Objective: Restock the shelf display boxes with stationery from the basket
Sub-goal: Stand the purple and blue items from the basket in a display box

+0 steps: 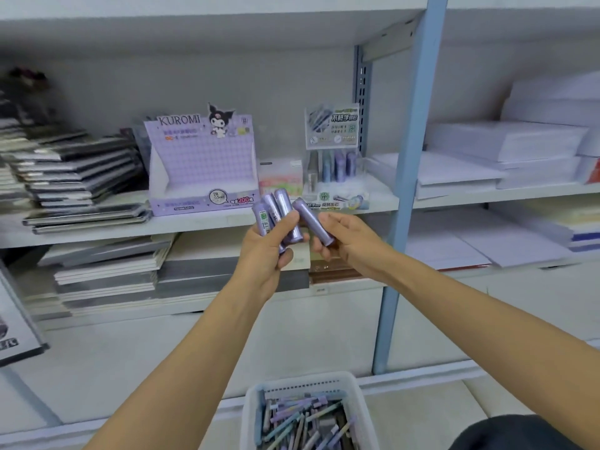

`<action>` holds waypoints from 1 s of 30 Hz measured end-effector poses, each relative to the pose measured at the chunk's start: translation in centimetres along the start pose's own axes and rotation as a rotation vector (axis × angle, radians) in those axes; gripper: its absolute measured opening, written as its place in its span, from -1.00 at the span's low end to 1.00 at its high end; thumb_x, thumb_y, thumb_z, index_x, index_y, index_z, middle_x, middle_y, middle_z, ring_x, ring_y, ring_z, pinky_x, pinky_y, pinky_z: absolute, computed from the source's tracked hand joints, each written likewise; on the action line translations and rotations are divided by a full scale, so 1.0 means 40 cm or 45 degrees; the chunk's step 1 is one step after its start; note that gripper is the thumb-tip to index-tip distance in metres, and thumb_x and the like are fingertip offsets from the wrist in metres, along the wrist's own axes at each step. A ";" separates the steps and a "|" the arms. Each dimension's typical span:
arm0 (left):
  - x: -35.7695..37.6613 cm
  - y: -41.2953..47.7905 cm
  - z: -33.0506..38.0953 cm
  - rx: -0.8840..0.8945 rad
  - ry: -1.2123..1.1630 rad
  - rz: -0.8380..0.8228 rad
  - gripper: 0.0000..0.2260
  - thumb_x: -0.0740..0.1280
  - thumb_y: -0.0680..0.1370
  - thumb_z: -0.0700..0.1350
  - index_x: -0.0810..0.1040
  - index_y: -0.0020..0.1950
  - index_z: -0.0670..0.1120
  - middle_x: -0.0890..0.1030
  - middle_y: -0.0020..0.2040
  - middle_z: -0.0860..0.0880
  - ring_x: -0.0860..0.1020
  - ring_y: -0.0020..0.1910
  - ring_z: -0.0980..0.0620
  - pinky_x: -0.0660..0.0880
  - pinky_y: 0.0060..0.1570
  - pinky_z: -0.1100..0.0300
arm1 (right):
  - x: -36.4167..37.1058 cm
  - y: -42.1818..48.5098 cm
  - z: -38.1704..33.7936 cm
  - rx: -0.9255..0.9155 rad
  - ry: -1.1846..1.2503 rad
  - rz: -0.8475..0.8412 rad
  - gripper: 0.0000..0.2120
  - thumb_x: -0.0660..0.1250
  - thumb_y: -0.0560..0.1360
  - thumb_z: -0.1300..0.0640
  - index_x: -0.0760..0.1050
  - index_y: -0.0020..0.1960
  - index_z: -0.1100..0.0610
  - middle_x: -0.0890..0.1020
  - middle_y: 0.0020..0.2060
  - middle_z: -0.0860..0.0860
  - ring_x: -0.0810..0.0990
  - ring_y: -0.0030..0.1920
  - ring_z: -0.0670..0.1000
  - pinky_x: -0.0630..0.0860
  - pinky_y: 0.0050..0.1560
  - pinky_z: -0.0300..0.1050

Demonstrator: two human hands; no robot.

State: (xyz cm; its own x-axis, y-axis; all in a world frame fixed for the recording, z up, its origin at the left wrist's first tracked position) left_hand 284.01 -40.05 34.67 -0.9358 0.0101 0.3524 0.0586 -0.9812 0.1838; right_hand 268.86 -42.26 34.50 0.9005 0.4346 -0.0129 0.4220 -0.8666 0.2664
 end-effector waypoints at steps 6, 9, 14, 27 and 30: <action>0.026 0.010 0.033 0.114 0.075 0.139 -0.79 0.46 0.49 -0.17 0.57 0.07 -0.18 0.45 -0.34 -0.04 0.24 -0.50 0.11 0.20 -0.57 0.33 | 0.017 -0.001 -0.041 -0.057 -0.066 -0.008 -0.76 0.27 0.55 -0.01 0.44 0.07 0.16 0.68 -0.22 0.08 0.63 -0.24 0.04 0.58 -0.12 -0.09; 0.038 0.019 0.048 0.179 0.164 0.116 -0.83 0.49 0.46 -0.14 0.57 -0.01 -0.10 0.55 -0.39 0.09 0.38 -0.52 0.20 0.27 -0.55 0.38 | 0.004 0.010 -0.054 -0.147 -0.154 0.103 -0.83 0.39 0.50 0.10 0.50 0.03 0.14 0.70 -0.15 0.06 0.65 -0.14 -0.01 0.58 -0.17 -0.22; 0.039 0.036 0.059 0.182 0.225 0.131 -0.76 0.52 0.43 -0.06 0.59 0.02 -0.12 0.60 -0.30 0.03 0.44 -0.39 0.12 0.27 -0.54 0.36 | -0.035 0.028 -0.075 -0.199 -0.073 0.189 -0.78 0.32 0.56 0.15 0.57 0.14 0.24 0.62 -0.03 0.16 0.58 -0.06 0.00 0.55 0.02 -0.18; 0.120 0.090 0.038 0.147 0.306 -0.077 -0.73 0.51 0.44 -0.12 0.59 0.09 -0.11 0.61 -0.26 0.00 0.50 -0.46 0.25 0.37 -0.49 0.43 | -0.127 0.077 -0.148 -0.344 -0.046 0.293 -0.79 0.31 0.56 0.15 0.54 0.19 0.09 0.66 -0.12 -0.01 0.60 -0.15 -0.05 0.54 -0.12 -0.16; 0.129 0.120 0.049 0.106 0.383 -0.104 -0.74 0.51 0.44 -0.05 0.59 0.08 -0.06 0.67 -0.14 -0.07 0.53 -0.36 0.16 0.38 -0.47 0.37 | -0.164 0.107 -0.194 -0.354 -0.131 0.260 -0.82 0.33 0.56 0.18 0.55 0.16 0.10 0.66 -0.15 0.01 0.62 -0.17 -0.03 0.55 -0.16 -0.20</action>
State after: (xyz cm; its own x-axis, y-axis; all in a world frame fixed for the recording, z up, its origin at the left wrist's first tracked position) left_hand 280.14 -44.33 39.17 -0.9986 0.0188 0.0485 -0.0045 -0.9603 0.2789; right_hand 263.96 -46.90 43.22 0.9752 0.2200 -0.0259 0.2005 -0.8270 0.5253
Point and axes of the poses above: each hand's wrist, its own y-axis towards the middle knuckle, its own x-axis out of the palm, z = x × y, the point moved 3 cm from there along y, towards the middle knuckle
